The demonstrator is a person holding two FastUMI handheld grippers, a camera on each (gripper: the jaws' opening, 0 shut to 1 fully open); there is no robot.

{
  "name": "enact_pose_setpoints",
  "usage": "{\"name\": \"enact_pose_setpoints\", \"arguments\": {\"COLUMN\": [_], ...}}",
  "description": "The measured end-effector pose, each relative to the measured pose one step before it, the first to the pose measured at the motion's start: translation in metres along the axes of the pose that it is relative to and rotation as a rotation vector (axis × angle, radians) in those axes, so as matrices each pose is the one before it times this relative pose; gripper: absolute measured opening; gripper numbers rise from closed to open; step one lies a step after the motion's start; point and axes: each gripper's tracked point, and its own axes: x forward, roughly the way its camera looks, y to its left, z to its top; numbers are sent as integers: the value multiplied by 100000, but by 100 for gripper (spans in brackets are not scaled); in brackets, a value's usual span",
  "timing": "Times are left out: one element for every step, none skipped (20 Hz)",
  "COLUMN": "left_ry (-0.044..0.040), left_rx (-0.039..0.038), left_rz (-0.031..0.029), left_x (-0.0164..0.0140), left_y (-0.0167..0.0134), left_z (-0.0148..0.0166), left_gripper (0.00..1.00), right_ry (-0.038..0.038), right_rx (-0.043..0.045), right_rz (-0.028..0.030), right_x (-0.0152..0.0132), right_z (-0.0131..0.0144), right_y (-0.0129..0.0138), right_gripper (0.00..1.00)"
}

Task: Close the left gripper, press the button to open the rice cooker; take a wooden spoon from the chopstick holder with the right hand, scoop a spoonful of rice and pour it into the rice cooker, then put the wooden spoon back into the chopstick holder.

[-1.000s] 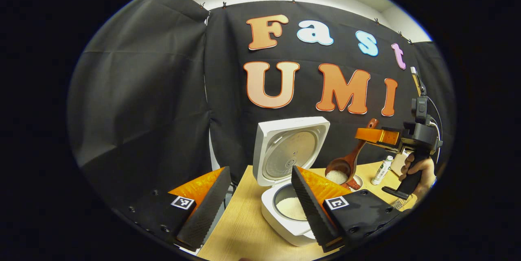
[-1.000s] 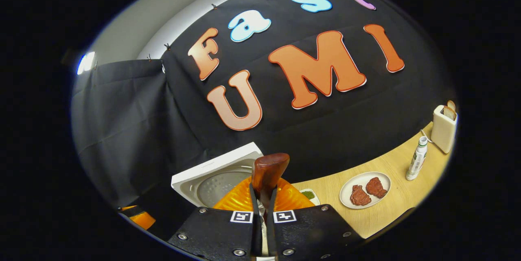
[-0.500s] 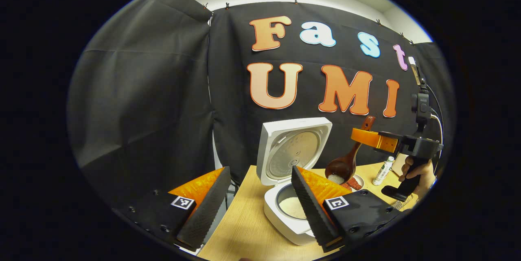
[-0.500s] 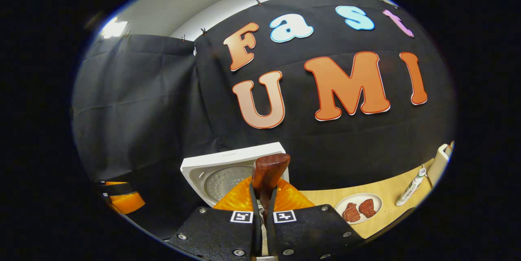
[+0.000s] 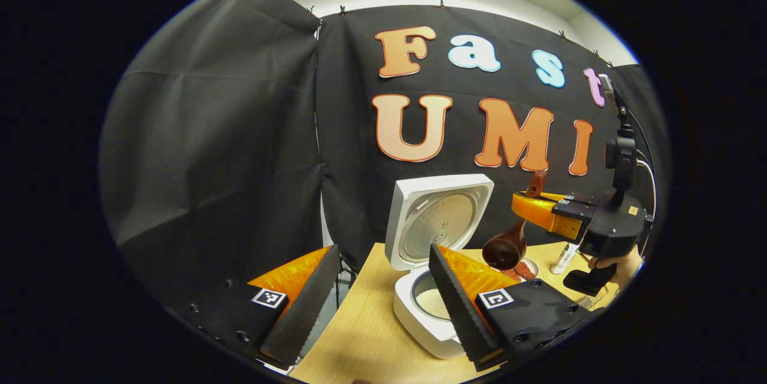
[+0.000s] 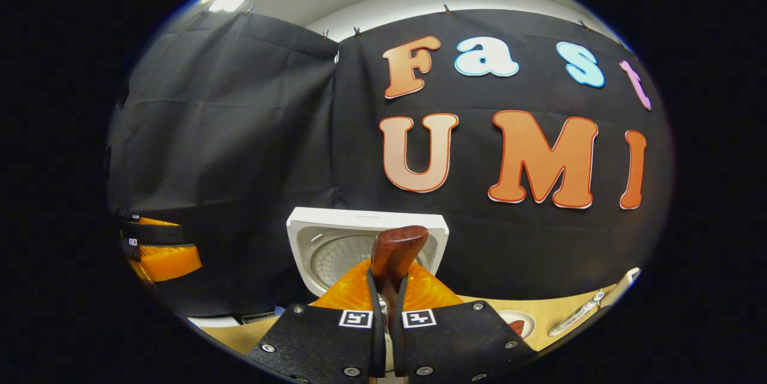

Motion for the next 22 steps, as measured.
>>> {"name": "enact_pose_setpoints", "arguments": {"left_ry": [-162,-168,-88,-200,-175,-352,-520,-621,-411,-289,-173,-142,-252,-440,-597,-537,-628,-961,-274,-4,52,-270], "left_rx": [-56,47,-106,-313,-390,-520,-203,-79,-282,-361,-283,-205,-29,-14,-252,-405,-267,-153,478,873,919,690], "left_rz": [332,372,261,89,-24,290,652,465,115,-246,-323,-317,-13,-20,-184,-417,-237,-151,-137,226,355,429], "left_x": [-131,-149,-237,-207,-205,-238,-271,-103,-162,-168,-166,78,173,97,13,65,-52,96,91,195,20,24], "left_y": [-54,35,-42,-92,-91,-90,91,-78,-45,-130,-244,-205,-75,-250,-303,-424,-359,-292,-319,-211,-237,-213], "left_z": [70,71,81,82,-35,182,106,243,125,186,68,161,167,277,239,345,204,402,127,181,37,232], "left_gripper": [100,100,100,100,100,100,100,100,100,100,100,100,100,100,100,100,100,100,100,100,100,100], "right_ry": [-53,0,27,-211,-298,-282,-517,-633,-601,-601,-509,-457,-504,-517,-641,-976,-552,-482,-374,-44,-449,-710], "right_rx": [-641,518,1150,1406,1706,2242,2831,3193,2932,2623,2261,2265,2289,2501,2543,2849,2134,2242,2194,2078,1765,1372], "right_rz": [596,616,232,-355,-733,-637,-750,-885,-1226,-1699,-1922,-2239,-2396,-2430,-2740,-3628,-3167,-3695,-3670,-3774,-3786,-4038], "right_x": [-288,-140,-145,104,-232,-477,-468,-546,-580,-673,-759,-939,-983,-1317,-1015,-1187,-967,-1185,-1089,-976,-922,-1053], "right_z": [37,-162,-23,342,178,255,382,453,493,597,511,472,424,294,414,382,208,123,175,35,194,14], "right_y": [128,55,-75,-331,-453,-516,-722,-845,-984,-1211,-1389,-1558,-1656,-2002,-1909,-2181,-1880,-2217,-2311,-2230,-2258,-2437], "right_gripper": [4,4,4,4,4,4,4,4,4,4,4,4,4,4,4,4,4,4,4,4,9,4]}}
